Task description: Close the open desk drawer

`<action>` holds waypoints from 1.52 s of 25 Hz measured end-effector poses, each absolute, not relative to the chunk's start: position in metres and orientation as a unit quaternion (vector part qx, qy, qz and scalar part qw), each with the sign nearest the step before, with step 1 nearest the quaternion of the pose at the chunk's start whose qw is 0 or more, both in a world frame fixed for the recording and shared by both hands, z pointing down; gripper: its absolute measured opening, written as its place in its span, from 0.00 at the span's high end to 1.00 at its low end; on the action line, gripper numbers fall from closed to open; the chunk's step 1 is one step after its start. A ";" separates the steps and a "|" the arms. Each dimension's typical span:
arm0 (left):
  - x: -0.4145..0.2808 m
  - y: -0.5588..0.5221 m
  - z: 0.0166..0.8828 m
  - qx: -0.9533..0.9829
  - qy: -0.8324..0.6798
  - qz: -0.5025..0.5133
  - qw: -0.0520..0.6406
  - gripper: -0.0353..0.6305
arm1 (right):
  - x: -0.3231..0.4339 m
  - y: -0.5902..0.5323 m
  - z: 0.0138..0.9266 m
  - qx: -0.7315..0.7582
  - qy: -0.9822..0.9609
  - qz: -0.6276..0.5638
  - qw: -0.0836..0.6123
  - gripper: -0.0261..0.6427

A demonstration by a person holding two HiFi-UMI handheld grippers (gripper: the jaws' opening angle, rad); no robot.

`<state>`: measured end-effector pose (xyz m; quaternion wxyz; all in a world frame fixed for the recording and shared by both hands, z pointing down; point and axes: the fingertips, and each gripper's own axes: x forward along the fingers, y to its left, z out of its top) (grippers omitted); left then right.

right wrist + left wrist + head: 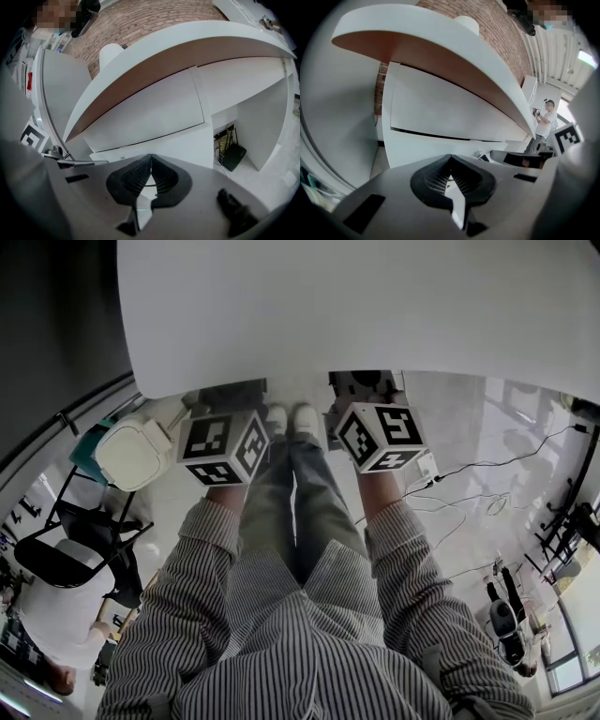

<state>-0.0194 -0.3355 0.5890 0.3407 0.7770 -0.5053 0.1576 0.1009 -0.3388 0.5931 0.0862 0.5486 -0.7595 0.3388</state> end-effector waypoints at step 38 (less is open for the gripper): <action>-0.002 -0.284 0.524 0.807 -0.496 0.145 0.284 0.93 | 0.101 -0.282 0.521 0.539 -0.789 0.286 0.070 0.94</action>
